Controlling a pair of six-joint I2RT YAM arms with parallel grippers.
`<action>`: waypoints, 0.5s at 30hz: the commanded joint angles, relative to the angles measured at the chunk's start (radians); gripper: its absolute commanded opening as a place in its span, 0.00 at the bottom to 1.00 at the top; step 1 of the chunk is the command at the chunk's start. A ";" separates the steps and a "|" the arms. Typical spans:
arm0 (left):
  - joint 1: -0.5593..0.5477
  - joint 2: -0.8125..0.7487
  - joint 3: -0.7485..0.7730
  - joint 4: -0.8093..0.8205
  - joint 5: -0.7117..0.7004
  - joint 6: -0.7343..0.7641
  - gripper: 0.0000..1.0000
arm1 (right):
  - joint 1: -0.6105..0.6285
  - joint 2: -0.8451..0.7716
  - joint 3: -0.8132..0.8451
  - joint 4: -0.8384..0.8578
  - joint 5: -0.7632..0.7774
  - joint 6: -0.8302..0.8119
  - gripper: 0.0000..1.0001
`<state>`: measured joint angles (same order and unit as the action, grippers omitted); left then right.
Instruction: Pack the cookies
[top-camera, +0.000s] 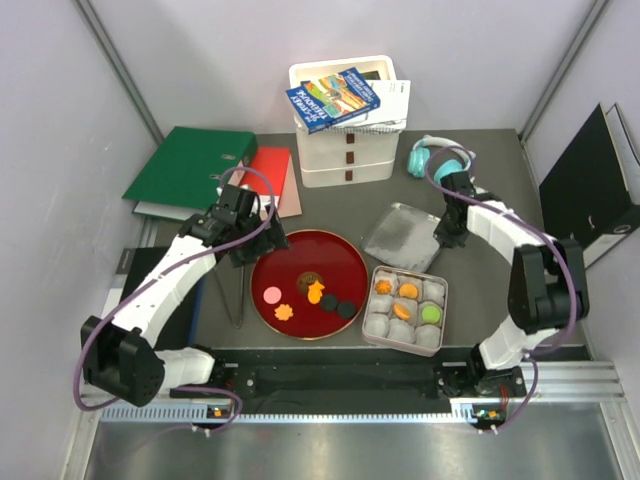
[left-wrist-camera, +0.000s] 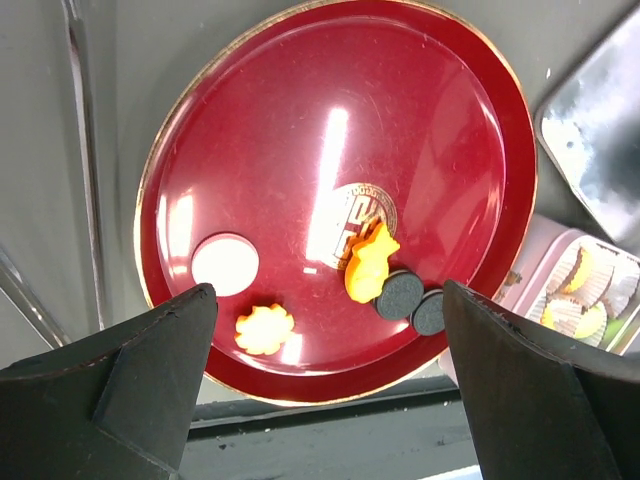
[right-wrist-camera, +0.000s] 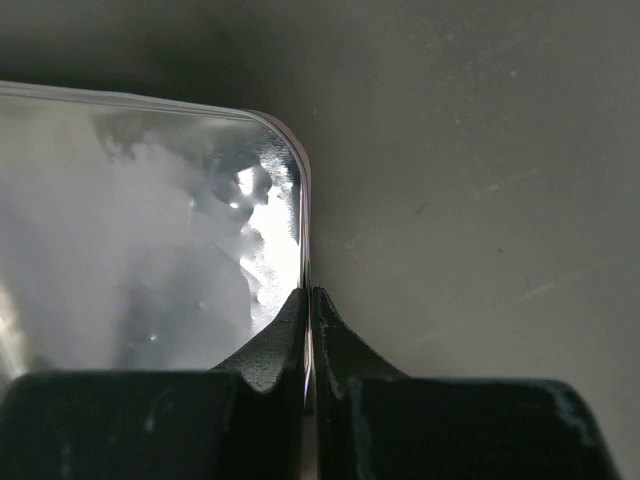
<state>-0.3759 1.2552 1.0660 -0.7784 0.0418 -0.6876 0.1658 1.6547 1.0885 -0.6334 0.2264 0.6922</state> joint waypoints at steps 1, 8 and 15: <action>-0.004 0.022 0.048 0.028 -0.033 -0.030 0.98 | -0.008 -0.185 0.094 -0.063 0.051 -0.006 0.00; -0.003 0.065 0.058 0.059 -0.056 -0.096 0.97 | -0.003 -0.289 0.194 -0.140 0.039 -0.029 0.00; -0.003 0.087 0.067 0.123 -0.018 -0.141 0.99 | 0.018 -0.378 0.199 -0.190 0.024 -0.045 0.00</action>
<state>-0.3759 1.3338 1.0866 -0.7319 0.0059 -0.7887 0.1680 1.3342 1.2514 -0.7753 0.2527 0.6647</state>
